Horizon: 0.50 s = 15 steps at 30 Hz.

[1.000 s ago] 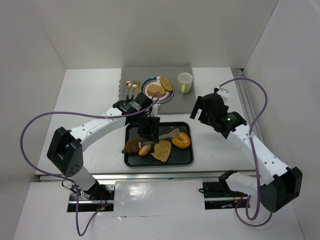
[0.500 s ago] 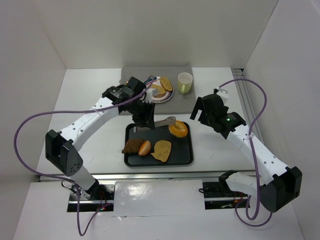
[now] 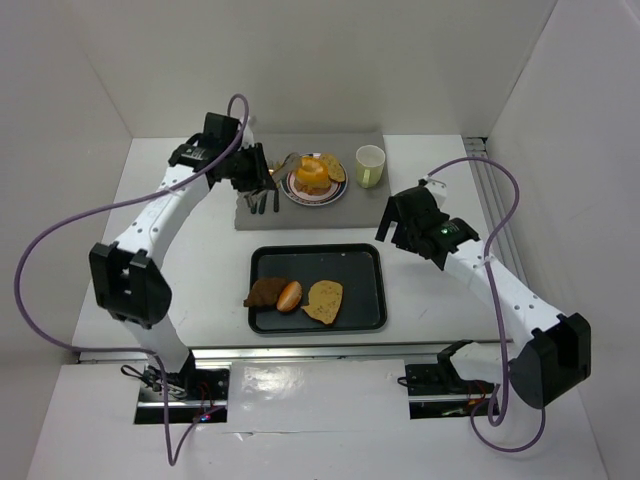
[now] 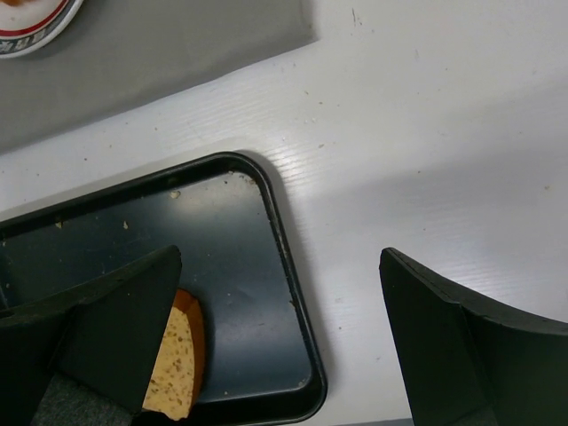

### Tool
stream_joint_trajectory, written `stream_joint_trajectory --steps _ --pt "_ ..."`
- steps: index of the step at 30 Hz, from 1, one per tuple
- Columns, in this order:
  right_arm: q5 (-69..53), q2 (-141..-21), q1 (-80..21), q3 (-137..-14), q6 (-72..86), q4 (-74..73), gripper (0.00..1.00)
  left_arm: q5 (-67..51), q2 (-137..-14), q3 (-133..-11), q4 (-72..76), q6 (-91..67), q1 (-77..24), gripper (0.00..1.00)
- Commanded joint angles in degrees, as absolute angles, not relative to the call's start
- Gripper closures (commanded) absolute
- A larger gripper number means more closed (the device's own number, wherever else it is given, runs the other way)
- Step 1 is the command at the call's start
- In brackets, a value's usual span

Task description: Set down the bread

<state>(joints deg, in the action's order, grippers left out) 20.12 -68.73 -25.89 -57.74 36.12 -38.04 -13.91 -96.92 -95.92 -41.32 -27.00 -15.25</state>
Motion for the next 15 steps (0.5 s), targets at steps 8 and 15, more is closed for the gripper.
stream_joint_trajectory --steps 8,15 --pt "20.04 -70.66 -26.28 -60.55 35.24 -35.42 0.00 -19.16 -113.64 -102.83 -27.51 -32.96 -13.01 0.71" --pt "19.51 -70.66 -26.28 -60.03 35.24 -35.42 0.00 -16.79 -108.03 -100.81 -28.21 -31.03 -13.01 0.35"
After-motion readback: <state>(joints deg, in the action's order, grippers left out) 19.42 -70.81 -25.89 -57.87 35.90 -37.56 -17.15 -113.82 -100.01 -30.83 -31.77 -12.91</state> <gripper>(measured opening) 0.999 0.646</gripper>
